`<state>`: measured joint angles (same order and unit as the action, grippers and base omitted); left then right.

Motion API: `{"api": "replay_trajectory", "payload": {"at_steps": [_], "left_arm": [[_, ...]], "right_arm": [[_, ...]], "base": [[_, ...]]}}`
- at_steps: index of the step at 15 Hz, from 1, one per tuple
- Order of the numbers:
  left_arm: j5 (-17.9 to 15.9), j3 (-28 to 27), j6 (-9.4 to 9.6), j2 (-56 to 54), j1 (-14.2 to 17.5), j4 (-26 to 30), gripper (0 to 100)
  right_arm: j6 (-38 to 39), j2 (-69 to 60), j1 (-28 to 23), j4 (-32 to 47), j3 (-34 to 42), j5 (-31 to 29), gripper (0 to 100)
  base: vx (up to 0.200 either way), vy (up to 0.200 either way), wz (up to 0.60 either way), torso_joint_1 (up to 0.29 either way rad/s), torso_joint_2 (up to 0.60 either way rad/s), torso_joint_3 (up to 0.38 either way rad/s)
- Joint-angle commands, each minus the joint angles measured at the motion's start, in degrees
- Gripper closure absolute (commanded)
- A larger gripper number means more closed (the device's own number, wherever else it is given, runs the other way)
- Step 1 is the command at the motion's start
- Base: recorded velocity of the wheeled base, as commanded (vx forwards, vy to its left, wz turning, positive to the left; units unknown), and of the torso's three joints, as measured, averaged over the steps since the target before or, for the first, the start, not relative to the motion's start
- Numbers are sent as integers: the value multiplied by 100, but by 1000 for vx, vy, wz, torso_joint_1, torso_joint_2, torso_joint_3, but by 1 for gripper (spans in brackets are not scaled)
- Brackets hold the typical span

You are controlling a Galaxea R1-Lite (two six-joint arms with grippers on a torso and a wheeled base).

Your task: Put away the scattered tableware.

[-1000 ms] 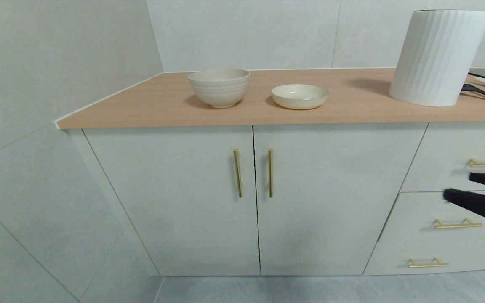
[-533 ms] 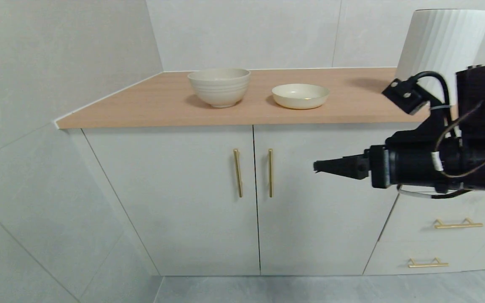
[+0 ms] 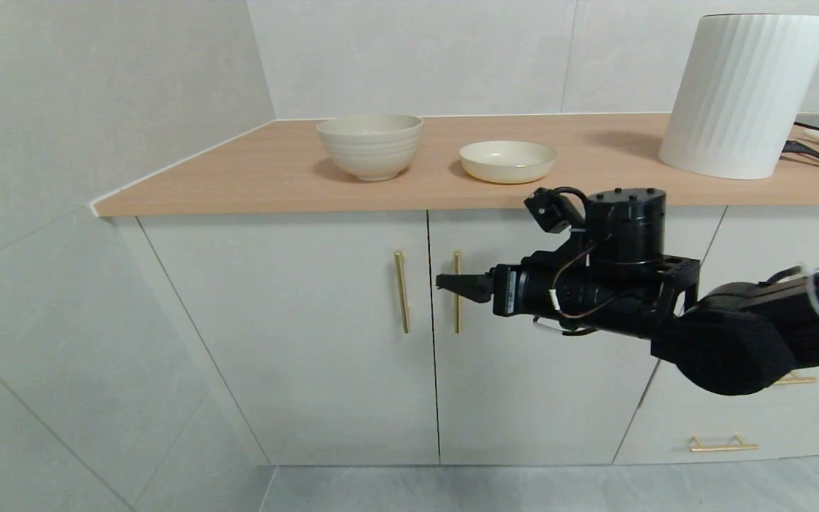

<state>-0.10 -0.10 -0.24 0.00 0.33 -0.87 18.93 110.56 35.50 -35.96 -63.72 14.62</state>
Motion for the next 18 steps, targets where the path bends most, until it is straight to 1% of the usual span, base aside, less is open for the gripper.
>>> {"api": "replay_trajectory", "payload": {"at_steps": [1,3,7,9,10,11,13,15,18], "left_arm": [[1,1,-2,0,2,-1,0],[1,1,-2,0,2,-1,0],[1,1,-2,0,2,-1,0],[1,1,-2,0,2,-1,0],[1,1,-2,0,2,-1,0],[1,1,-2,0,2,-1,0],[1,1,-2,0,2,-1,0],[1,1,-2,0,2,-1,0],[1,1,-2,0,2,-1,0]], "right_arm": [[76,572,36,-218,-9,-11,0],[111,862,27,-605,-62,-29,0],[181,1135,27,-1036,-141,-47,0],[286,1311,27,-1317,-325,-240,0],[295,1372,27,-1334,-431,-407,0],[339,1372,27,-1334,-448,-433,0],[603,1346,45,-1396,-457,-425,0],[656,1381,80,-1660,-457,-407,0],[735,1390,159,-1739,-448,-398,0]], "base": [[0,0,0,0,0,0],[0,0,0,0,0,0],[0,0,0,0,0,0],[0,0,0,0,0,0],[0,0,0,0,0,0],[0,0,0,0,0,0],[0,0,0,0,0,0],[0,0,0,0,0,0],[0,0,0,0,0,0]]}}
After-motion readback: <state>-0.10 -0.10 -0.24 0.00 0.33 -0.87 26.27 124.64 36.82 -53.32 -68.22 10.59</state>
